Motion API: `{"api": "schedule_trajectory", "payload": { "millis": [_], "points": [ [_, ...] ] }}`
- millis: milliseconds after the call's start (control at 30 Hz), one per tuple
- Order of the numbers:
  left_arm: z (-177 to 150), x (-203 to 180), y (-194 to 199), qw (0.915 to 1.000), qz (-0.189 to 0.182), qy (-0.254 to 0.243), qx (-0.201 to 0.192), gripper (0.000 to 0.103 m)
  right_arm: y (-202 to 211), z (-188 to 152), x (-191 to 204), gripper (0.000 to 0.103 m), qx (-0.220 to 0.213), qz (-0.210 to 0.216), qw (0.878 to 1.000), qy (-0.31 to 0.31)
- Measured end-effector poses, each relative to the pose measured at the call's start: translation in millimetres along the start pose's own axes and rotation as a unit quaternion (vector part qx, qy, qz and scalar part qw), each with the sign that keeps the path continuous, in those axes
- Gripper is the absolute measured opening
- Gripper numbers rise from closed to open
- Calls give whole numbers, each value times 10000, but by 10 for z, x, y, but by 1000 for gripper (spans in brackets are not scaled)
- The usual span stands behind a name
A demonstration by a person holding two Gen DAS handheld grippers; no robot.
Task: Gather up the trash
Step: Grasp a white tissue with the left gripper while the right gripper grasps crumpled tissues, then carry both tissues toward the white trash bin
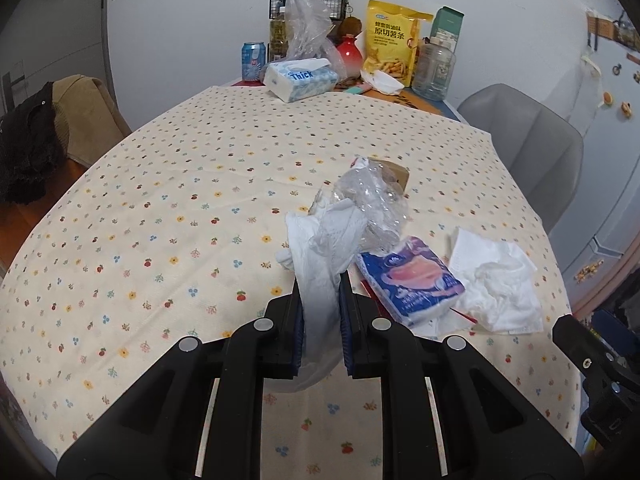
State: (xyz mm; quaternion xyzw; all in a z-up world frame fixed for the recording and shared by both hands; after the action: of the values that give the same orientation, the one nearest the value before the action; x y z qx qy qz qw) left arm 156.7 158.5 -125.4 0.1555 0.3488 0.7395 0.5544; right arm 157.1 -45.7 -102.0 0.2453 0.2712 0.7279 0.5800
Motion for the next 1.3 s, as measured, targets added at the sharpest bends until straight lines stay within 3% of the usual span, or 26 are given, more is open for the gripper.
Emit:
{"api": "schedule_trajectory", "payload": {
  "millis": [300,567,667,800,900,1300],
  "points": [
    [68,78,-196,9998,102,154,47,16,-289,109,70,64,202,139,9997,38],
    [-6,101,-338,9993,199,250,185,16,-546,107,72,63,462,151,9988,93],
    [-16,101,-383,9991,253,249,232,16,-620,70,74,56,572,180,9981,108],
    [-20,89,-410,9989,295,232,274,17,-716,-21,103,19,825,449,9956,40],
    [-9,78,-403,9990,316,207,253,17,-664,-33,132,8,785,582,9952,63],
    [45,-13,-111,9994,300,147,-20,17,-291,50,76,5,401,617,9972,86]
  ]
}}
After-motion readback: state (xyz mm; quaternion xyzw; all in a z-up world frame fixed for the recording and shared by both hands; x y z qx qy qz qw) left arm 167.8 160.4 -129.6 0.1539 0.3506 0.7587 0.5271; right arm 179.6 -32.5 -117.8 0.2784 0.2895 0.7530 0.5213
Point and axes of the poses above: each gripper's, at about its wrist camera, not at the fingertips, and y roughly against the way its jaws point, x to its left, z to its top, the point moved 9 cm from there along -y, roughly the way its jaws point, and after that the axes turned 5 degrees about y, right-handed, at the moved point
